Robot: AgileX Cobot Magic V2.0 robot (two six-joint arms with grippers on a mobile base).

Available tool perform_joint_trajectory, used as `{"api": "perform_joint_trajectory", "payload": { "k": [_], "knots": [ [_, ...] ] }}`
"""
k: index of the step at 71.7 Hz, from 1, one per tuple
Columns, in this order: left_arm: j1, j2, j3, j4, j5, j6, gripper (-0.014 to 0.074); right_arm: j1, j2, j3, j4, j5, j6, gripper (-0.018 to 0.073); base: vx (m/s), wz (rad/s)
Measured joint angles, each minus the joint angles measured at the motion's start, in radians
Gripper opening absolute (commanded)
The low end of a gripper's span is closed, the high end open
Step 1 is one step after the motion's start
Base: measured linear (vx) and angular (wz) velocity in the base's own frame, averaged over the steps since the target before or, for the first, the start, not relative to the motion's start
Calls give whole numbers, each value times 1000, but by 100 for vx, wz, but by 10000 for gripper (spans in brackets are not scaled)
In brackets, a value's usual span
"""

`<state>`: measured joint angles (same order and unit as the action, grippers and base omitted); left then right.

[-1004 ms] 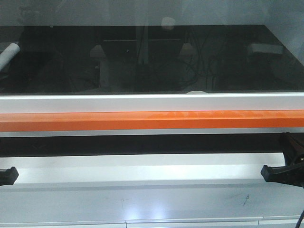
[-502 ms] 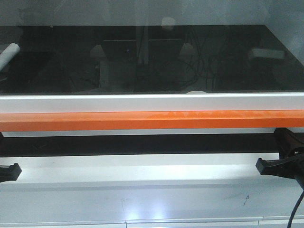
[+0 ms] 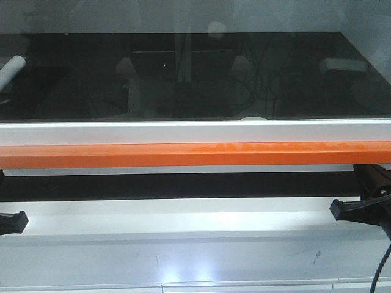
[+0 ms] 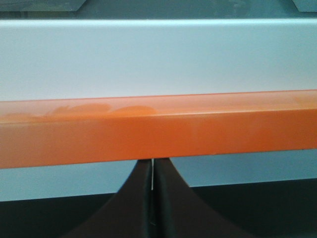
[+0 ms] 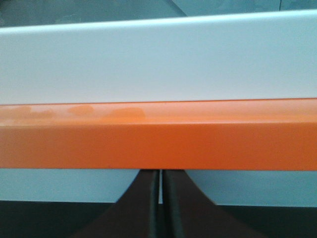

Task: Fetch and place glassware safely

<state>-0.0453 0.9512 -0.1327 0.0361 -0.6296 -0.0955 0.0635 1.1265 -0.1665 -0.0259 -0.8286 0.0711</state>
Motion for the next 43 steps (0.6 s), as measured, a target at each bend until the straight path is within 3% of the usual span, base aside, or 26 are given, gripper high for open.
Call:
{"api": "perform_joint_trajectory", "payload": {
  "k": [43],
  "knots": [
    [0,1,0,0,-6,8,-7,0,-3,-55,-5,118,-47,-1,0,0]
  ]
}}
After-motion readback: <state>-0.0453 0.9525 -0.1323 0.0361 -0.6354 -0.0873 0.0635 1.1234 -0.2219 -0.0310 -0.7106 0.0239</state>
